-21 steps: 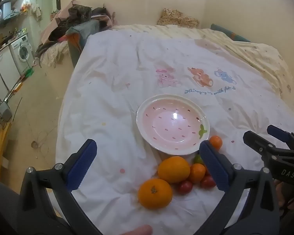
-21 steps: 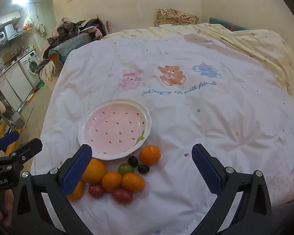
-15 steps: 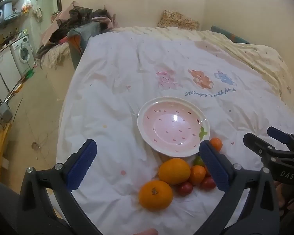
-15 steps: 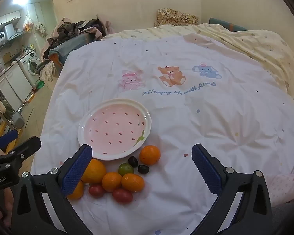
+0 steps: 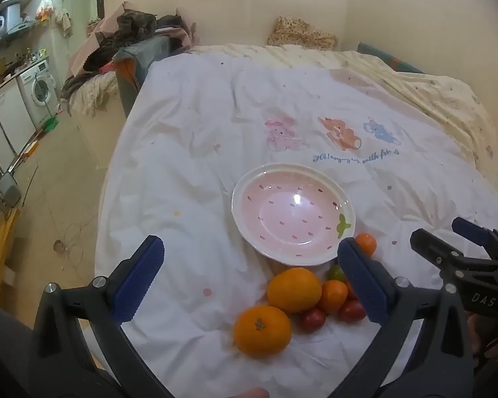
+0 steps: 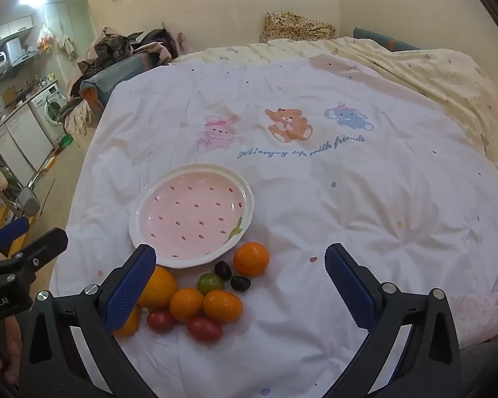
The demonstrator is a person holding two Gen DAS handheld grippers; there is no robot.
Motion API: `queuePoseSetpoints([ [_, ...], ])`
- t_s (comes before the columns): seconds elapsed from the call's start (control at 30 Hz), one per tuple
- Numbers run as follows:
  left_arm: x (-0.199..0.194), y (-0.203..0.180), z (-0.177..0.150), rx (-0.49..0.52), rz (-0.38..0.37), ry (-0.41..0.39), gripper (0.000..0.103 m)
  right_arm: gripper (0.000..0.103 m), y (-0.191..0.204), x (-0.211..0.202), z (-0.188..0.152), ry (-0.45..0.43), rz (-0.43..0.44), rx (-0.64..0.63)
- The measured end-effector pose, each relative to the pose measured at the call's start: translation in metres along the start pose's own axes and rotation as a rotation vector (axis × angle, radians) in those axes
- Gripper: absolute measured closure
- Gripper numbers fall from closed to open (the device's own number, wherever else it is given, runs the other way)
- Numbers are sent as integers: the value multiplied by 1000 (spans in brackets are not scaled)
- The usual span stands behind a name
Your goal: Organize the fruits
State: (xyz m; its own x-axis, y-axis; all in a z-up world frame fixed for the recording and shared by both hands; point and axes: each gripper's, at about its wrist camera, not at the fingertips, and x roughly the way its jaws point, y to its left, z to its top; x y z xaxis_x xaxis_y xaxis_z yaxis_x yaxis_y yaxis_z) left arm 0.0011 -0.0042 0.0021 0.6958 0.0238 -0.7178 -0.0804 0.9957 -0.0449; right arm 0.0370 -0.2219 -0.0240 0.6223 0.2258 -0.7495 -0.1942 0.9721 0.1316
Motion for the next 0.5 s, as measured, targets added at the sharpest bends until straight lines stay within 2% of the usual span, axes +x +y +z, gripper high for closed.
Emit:
queuePoseSetpoints([
  [0.5, 0, 0, -2, 6, -1, 0, 0, 0, -1, -3, -3, -7, 2, 15],
])
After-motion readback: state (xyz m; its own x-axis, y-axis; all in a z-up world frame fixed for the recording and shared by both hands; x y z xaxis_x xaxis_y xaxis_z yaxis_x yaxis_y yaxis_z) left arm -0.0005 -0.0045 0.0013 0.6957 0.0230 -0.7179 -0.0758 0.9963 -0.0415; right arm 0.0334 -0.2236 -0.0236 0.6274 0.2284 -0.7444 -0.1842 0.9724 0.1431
